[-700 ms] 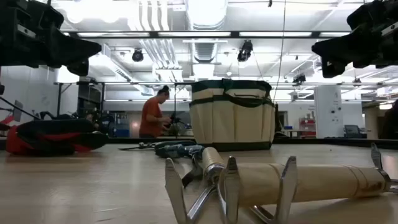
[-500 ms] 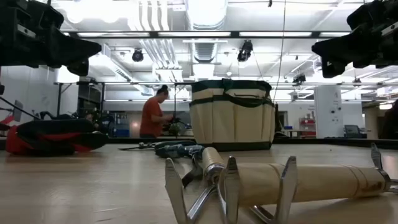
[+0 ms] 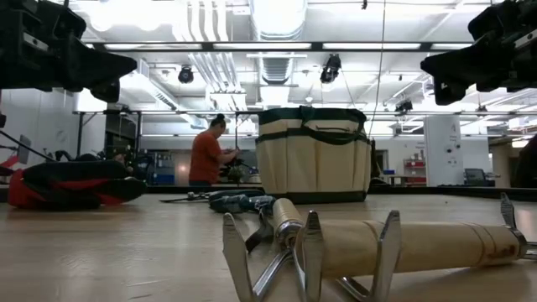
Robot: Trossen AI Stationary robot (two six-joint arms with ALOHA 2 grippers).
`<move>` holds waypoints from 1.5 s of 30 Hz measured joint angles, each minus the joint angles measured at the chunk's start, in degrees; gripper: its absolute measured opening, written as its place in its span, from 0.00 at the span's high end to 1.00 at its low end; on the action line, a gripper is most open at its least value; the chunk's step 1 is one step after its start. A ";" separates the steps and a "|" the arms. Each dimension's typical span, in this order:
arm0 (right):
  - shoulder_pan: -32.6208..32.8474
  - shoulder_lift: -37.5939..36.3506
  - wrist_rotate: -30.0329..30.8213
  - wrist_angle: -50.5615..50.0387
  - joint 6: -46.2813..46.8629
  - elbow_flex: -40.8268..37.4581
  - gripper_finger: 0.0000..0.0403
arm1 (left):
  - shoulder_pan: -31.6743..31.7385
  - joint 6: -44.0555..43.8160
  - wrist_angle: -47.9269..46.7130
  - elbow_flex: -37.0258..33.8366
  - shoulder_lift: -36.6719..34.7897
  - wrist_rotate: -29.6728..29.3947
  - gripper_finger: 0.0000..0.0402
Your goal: Pick & Place Garden tools in Gardening bag
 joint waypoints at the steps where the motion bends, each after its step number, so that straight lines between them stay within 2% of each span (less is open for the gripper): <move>1: 0.00 0.00 -0.01 0.00 -0.08 0.00 0.92 | 0.00 0.00 -0.01 0.01 0.00 -0.02 0.92; 38: 0.00 0.01 -0.01 2.09 -1.88 0.00 0.92 | 0.00 0.00 0.00 0.02 0.00 0.05 0.92; 45: 0.00 0.01 -0.09 6.58 4.80 0.04 0.92 | -0.02 0.01 -0.02 0.00 -0.02 0.04 0.92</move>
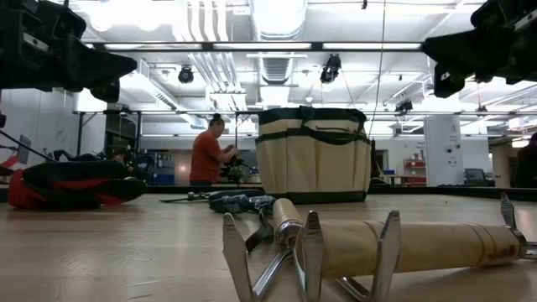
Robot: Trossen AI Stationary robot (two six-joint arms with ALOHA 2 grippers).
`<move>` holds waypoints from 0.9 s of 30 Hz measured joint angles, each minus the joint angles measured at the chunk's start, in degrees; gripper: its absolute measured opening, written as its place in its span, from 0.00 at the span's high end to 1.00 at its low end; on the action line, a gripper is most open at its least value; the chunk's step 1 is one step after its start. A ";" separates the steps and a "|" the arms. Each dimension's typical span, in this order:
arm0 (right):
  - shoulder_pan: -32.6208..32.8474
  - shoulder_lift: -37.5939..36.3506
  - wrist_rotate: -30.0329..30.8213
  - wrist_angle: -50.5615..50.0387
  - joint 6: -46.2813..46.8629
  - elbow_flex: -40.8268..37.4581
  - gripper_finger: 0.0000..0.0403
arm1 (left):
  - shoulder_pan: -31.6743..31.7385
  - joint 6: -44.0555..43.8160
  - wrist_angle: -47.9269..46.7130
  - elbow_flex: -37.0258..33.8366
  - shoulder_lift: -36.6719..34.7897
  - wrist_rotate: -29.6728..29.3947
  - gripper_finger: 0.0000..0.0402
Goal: Pick & Place Garden tools in Gardening bag
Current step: Put the red gloves into the gardening bag
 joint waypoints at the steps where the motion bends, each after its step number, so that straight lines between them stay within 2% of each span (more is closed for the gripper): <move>1: 0.00 0.01 0.00 1.37 1.17 0.00 0.92 | 0.02 0.00 0.02 0.02 0.00 -0.02 0.92; 6: 0.00 0.91 0.02 9.02 1.47 0.04 0.92 | 0.01 -0.01 0.01 0.01 0.02 -0.04 0.92; 27: -0.02 2.94 0.00 2.73 -7.89 0.00 0.92 | 0.00 -0.02 -0.17 0.00 0.01 -0.24 0.92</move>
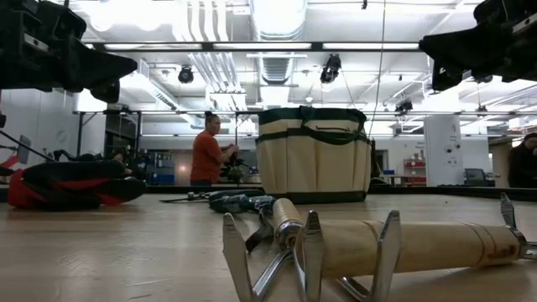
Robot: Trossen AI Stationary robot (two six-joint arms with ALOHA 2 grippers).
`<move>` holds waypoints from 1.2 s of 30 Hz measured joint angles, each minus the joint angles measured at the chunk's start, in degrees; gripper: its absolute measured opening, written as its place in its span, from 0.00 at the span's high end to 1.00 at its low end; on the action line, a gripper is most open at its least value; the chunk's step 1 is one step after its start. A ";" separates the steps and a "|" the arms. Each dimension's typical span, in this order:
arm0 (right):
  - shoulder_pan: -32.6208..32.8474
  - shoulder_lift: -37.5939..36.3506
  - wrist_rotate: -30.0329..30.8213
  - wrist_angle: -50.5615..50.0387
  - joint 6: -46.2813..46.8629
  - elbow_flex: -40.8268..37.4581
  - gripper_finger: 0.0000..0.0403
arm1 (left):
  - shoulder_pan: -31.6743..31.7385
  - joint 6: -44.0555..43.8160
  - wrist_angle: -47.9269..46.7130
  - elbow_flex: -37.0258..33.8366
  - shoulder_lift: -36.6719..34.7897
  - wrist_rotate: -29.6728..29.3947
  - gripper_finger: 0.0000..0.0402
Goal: Pick & Place Garden tools in Gardening bag
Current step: Put the red gloves into the gardening bag
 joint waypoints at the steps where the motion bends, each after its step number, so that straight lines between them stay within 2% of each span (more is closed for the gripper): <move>1: 0.00 0.01 0.01 -0.61 -0.01 0.00 0.92 | 0.02 0.01 -0.09 0.01 -0.01 0.01 0.92; 8: 0.00 1.31 0.16 -3.10 2.01 -0.04 0.92 | 0.01 0.13 0.16 0.01 0.00 -0.04 0.92; 11: 0.00 2.37 0.23 -3.16 3.20 -0.04 0.92 | 0.02 -0.79 3.94 0.02 -0.02 -2.86 0.92; 17: 0.00 5.44 0.70 -3.38 3.64 -0.04 0.92 | 0.02 -17.28 11.06 0.02 0.01 -4.12 0.92; 20: 0.00 7.29 2.90 -3.60 3.64 -0.04 0.92 | 0.02 -24.99 13.54 0.02 0.00 -4.13 0.92; 24: 0.00 9.54 5.63 -3.58 3.64 -0.04 0.92 | 0.04 -30.43 16.27 0.07 0.05 -6.33 0.92; 27: 0.00 10.76 6.24 -3.58 3.62 -0.04 0.92 | -0.05 -29.47 14.54 1.89 0.69 -7.54 0.91; 30: 0.00 11.70 6.23 -3.57 4.52 -0.04 0.92 | -0.41 -27.79 7.92 5.21 2.72 -7.52 0.87; 36: 0.00 13.09 6.21 -3.56 8.14 -0.04 0.92 | -0.56 -22.05 -6.02 11.75 11.25 -6.45 0.74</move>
